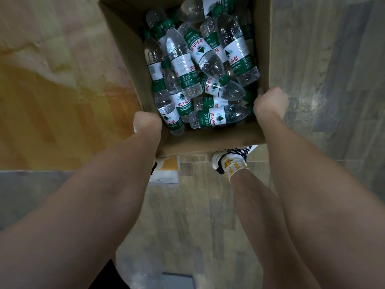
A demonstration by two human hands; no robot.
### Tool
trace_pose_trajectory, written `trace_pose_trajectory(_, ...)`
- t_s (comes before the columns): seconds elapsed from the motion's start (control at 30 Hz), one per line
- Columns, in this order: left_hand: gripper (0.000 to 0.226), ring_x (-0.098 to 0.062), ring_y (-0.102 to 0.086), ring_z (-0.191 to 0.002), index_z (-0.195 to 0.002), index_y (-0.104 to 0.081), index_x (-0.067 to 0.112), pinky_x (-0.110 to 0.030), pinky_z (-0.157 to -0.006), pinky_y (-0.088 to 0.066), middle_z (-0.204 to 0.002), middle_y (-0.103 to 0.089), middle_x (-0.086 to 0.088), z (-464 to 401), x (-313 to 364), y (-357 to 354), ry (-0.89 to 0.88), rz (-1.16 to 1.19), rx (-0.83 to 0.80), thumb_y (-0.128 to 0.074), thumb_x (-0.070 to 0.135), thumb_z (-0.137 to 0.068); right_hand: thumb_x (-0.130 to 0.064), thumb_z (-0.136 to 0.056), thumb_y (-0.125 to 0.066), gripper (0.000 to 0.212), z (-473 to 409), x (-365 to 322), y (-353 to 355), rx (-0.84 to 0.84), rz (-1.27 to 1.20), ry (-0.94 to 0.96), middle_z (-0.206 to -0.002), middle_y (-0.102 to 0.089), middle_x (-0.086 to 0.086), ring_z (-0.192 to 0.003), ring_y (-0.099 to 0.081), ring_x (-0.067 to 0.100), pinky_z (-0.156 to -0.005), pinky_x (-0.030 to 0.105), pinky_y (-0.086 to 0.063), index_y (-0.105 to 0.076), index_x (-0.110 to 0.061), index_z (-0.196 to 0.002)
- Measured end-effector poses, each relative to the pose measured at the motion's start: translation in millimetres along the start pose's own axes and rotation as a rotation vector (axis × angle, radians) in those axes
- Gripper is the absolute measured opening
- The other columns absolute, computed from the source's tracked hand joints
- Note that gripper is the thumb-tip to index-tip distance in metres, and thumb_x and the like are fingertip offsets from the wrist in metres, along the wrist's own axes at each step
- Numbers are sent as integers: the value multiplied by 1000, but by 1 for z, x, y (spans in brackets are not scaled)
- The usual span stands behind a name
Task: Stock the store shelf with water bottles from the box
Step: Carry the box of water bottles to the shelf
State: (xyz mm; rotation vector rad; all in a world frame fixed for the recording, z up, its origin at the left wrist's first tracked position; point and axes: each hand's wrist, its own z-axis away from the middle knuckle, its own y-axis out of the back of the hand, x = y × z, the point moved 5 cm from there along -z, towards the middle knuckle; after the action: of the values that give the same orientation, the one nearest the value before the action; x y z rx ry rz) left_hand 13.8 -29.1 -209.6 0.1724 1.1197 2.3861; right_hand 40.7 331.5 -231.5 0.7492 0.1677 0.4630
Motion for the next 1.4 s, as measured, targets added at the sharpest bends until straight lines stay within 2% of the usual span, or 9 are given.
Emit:
trace_pose_trajectory(0.1, 34, -30, -59, -99, -123, -56, 3, -33, -82, -47, -121, -62, -14, -2, -1, 4, -69, -44, 53, -52, 24, -96, -22, -102, -49, 35, 1, -4, 10, -41, 106, 114, -122, -62, 26, -115, -59, 42, -89, 39, -50, -62, 6, -118)
trace_pose_trajectory(0.23, 33, -37, -62, -108, -117, -60, -1, -39, -89, -52, -118, -64, -19, -4, 7, 28, -140, -131, 57, -55, 22, -93, -15, -100, -50, 30, 15, -17, 35, -50, 202, 247, -116, -62, 28, -109, -60, 45, -85, 39, -51, -63, 8, -114)
trace_pose_trajectory(0.3, 30, -37, -64, -104, -112, -64, -2, -38, -84, -54, -113, -66, -19, 4, 15, 50, -179, -157, 64, -57, 19, -91, -14, -98, -50, 29, 29, -19, 50, -73, 231, 278, -114, -62, 28, -108, -60, 44, -85, 39, -51, -63, 7, -111)
trace_pose_trajectory(0.63, 24, -38, -64, -99, -104, -65, -3, -35, -73, -47, -107, -67, -20, 150, 23, 174, -343, -290, -18, -58, 14, -89, -12, -97, -50, 30, 177, 61, 167, -239, 161, 99, -117, -62, 25, -109, -61, 39, -83, 36, -49, -61, 7, -117)
trace_pose_trajectory(0.87, 26, -41, -61, -106, -107, -62, -7, -40, -85, -50, -113, -65, -25, 273, 41, 258, -495, -352, -18, -57, 11, -89, -13, -97, -49, 30, 263, 106, 277, -186, 104, 81, -118, -61, 28, -110, -59, 41, -87, 39, -49, -61, 8, -115)
trace_pose_trajectory(1.03, 27, -41, -60, -111, -112, -61, -8, -41, -90, -50, -117, -64, -26, 360, 59, 321, -612, -384, 80, -56, 6, -90, -15, -98, -50, 30, 318, 133, 340, -119, -13, 91, -114, -62, 29, -106, -61, 42, -75, 33, -42, -61, 10, -112)
trace_pose_trajectory(1.13, 22, -40, -65, -103, -104, -64, -4, -41, -85, -56, -109, -68, -23, 398, 78, 353, -681, -416, 119, -59, 10, -87, -15, -96, -52, 29, 340, 141, 374, -74, -65, 101, -113, -63, 29, -105, -62, 43, -76, 35, -45, -63, 10, -108)
trace_pose_trajectory(1.27, 16, -39, -65, -96, -94, -63, 0, -36, -73, -50, -100, -68, -20, 432, 84, 382, -728, -473, 150, -62, 15, -87, -15, -95, -54, 29, 361, 151, 400, -69, -90, 127, -114, -63, 29, -106, -62, 43, -80, 37, -48, -63, 9, -108)
trace_pose_trajectory(1.4, 15, -36, -67, -91, -87, -63, 3, -37, -79, -56, -95, -70, -19, 438, 63, 385, -700, -508, 125, -63, 17, -86, -16, -96, -52, 29, 370, 160, 409, -81, -79, 135, -113, -63, 27, -103, -63, 42, -76, 35, -47, -62, 8, -109)
